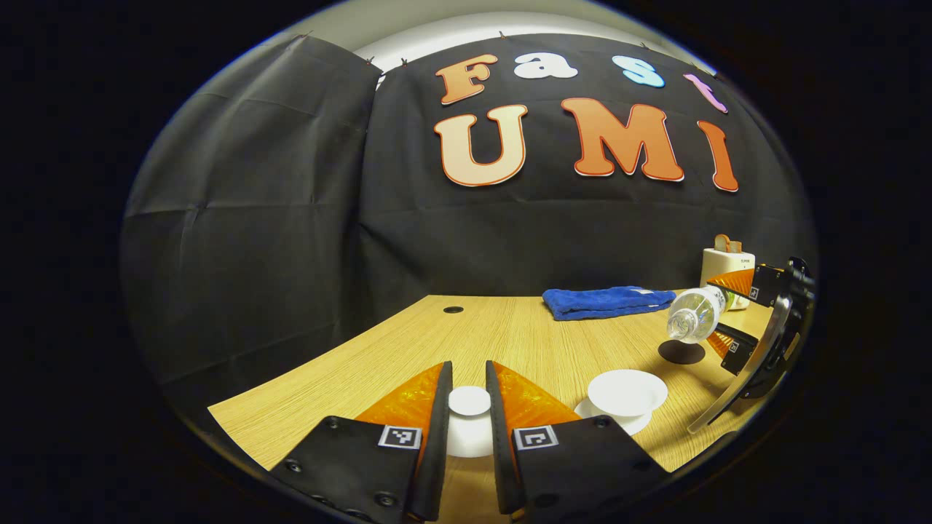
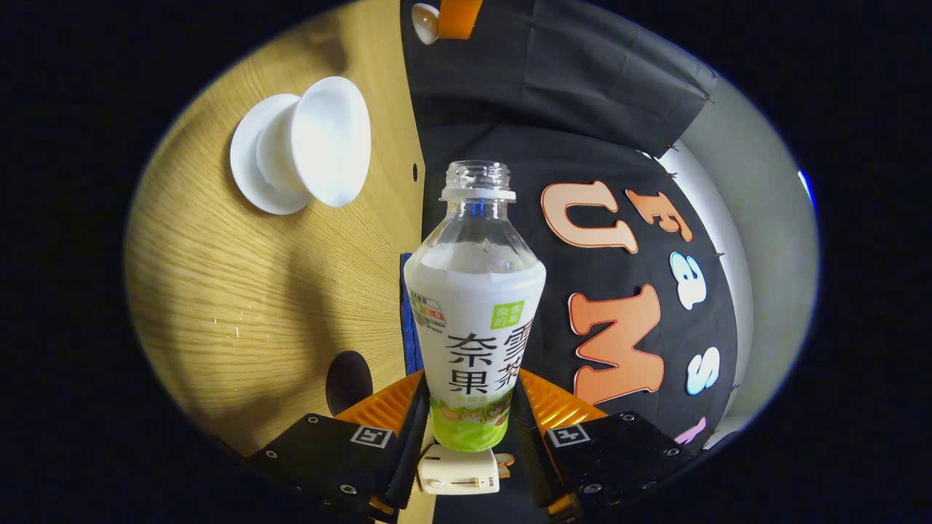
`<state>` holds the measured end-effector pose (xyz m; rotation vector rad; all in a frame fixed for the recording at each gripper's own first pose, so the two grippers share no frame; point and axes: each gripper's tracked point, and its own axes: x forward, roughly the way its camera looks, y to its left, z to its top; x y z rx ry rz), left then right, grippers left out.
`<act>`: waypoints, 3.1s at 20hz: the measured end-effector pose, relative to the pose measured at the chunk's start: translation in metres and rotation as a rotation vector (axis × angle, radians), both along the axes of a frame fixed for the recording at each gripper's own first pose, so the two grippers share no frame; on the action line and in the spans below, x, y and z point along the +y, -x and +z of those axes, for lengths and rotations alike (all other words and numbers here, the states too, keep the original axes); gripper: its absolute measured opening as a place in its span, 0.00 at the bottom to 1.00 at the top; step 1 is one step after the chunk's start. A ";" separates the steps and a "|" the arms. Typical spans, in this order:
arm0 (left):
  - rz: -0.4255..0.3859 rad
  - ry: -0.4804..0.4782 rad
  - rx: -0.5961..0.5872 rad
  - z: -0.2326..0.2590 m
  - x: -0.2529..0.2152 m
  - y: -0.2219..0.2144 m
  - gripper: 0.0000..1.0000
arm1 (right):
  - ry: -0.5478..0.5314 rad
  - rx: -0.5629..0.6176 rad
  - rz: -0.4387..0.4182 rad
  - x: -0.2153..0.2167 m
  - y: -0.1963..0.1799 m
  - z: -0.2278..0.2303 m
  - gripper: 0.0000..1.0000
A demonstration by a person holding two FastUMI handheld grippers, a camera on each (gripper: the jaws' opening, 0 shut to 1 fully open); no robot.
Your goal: Open the teacup lid with one hand, grasp the water bottle and pour water into the teacup with the other hand; after pouring, place the water bottle on the coaster and then close the teacup lid.
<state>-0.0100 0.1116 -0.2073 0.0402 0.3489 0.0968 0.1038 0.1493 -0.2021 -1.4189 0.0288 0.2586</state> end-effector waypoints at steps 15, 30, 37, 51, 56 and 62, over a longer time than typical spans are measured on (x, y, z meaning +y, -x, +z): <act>-0.019 -0.031 0.028 -0.008 0.004 0.003 0.32 | 0.163 -0.100 0.068 0.003 -0.008 0.011 0.59; -0.024 -0.040 0.005 0.004 0.012 0.015 0.32 | 0.269 -0.161 0.114 0.006 -0.014 0.045 0.62; -0.029 -0.046 -0.011 0.013 0.014 0.019 0.32 | 0.313 -0.207 0.142 0.007 -0.018 0.064 0.66; -0.014 -0.033 -0.011 0.011 0.019 0.028 0.32 | 0.395 -0.325 0.198 0.016 -0.027 0.107 0.62; -0.018 -0.017 -0.015 0.011 0.019 0.029 0.32 | 0.443 -0.377 0.225 0.022 -0.029 0.114 0.62; -0.013 -0.021 -0.012 0.009 0.019 0.029 0.32 | 0.494 -0.436 0.272 0.032 -0.029 0.109 0.59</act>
